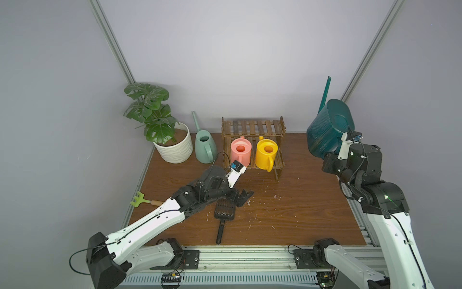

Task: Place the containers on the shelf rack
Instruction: 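Place the container on the shelf.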

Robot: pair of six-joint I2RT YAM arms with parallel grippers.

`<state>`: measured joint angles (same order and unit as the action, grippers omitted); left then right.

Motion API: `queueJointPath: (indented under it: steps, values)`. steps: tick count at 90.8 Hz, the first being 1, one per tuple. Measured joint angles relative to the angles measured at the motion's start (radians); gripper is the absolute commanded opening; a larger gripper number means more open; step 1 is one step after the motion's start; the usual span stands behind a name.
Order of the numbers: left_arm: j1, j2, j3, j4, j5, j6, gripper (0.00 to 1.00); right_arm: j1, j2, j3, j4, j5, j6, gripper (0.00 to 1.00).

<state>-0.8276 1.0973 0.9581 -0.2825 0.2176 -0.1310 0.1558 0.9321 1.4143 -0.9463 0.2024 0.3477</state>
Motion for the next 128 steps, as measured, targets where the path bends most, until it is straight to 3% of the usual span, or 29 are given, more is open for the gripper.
queueJointPath:
  steps: [27, 48, 76, 105, 128]
  values:
    - [0.0, 0.004, 0.0, 0.0, 0.004, 0.0, 0.97, 0.069, 0.108, 0.132, -0.055, -0.021, 0.025, 0.0]
    - [0.0, -0.001, 0.0, 0.0, 0.004, 0.0, 0.97, 0.29, 0.273, 0.293, -0.093, 0.098, 0.063, 0.01]
    - [0.0, -0.039, -0.012, 0.003, 0.003, -0.002, 0.97, 0.507, 0.59, 0.661, -0.205, 0.277, 0.118, 0.04]
    - [0.0, -0.072, -0.03, 0.006, -0.002, -0.008, 0.97, 0.541, 0.87, 0.996, -0.354, 0.328, 0.153, 0.08]
    - [0.0, -0.101, -0.05, 0.006, -0.012, -0.011, 0.97, 0.531, 0.923, 1.058, -0.386, 0.328, 0.154, 0.1]
